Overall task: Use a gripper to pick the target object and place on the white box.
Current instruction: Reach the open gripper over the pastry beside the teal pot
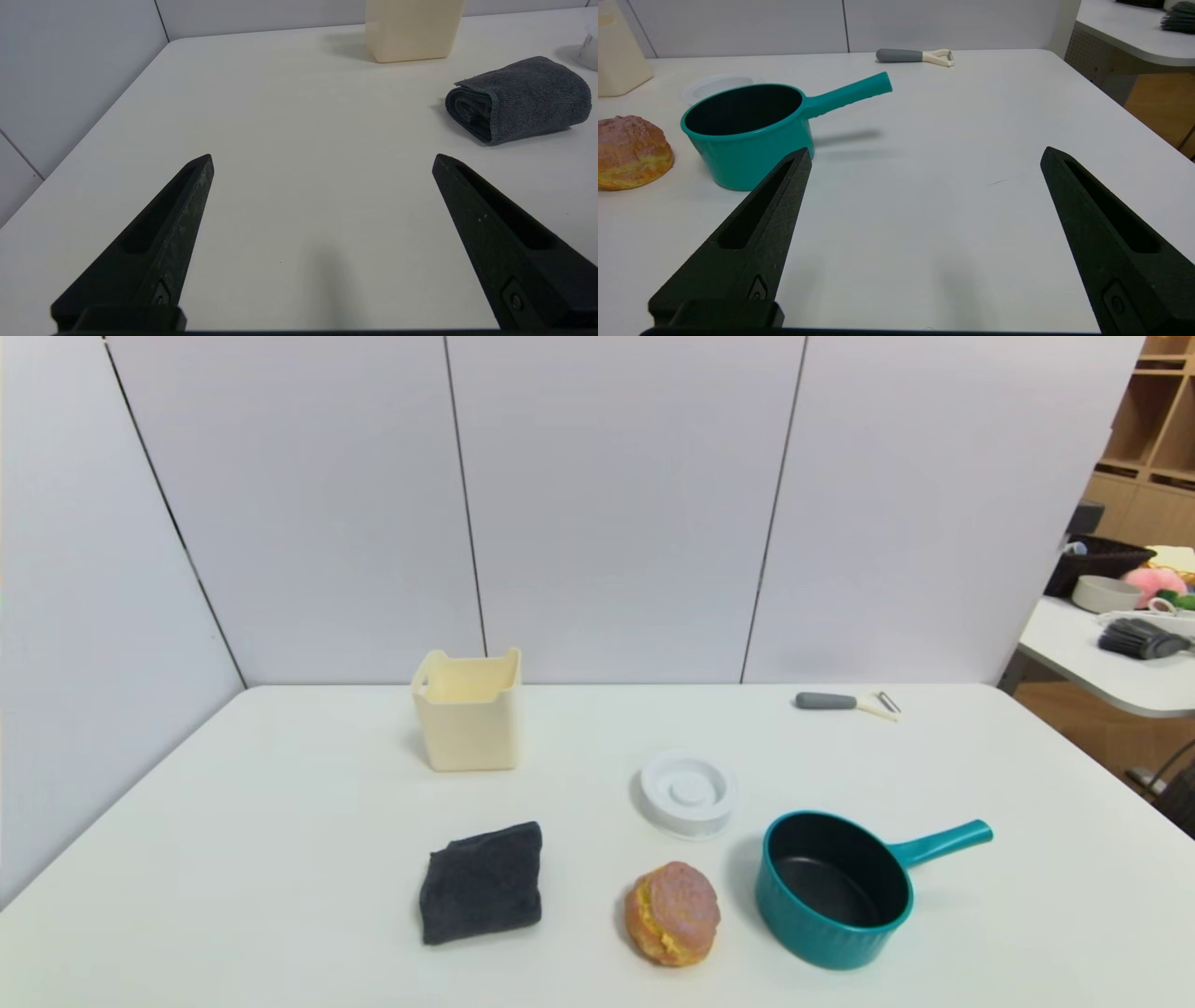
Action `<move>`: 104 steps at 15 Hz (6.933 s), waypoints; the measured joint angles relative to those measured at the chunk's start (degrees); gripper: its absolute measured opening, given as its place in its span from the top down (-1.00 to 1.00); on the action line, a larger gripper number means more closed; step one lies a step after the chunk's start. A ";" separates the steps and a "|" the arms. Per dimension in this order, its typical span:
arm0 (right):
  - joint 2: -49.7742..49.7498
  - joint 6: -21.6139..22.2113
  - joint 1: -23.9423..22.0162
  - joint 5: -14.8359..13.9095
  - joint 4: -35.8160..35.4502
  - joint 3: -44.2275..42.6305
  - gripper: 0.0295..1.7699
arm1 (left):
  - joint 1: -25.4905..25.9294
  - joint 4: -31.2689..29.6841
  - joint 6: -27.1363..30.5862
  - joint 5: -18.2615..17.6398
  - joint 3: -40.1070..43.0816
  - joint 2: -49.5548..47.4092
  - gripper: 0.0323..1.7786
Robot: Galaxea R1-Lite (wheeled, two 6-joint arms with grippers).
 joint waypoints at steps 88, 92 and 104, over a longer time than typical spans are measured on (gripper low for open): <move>0.00 -0.05 0.00 0.00 0.00 0.00 -0.92 | -57.89 38.22 47.96 -19.64 -112.18 132.41 -0.90; 0.00 -0.05 0.00 0.02 0.00 0.00 -0.92 | -57.52 39.05 52.40 -19.59 -112.54 132.77 -0.90; 0.00 -0.05 0.00 0.00 0.00 0.00 -0.92 | -56.66 39.05 54.38 -19.53 -112.59 133.00 -0.90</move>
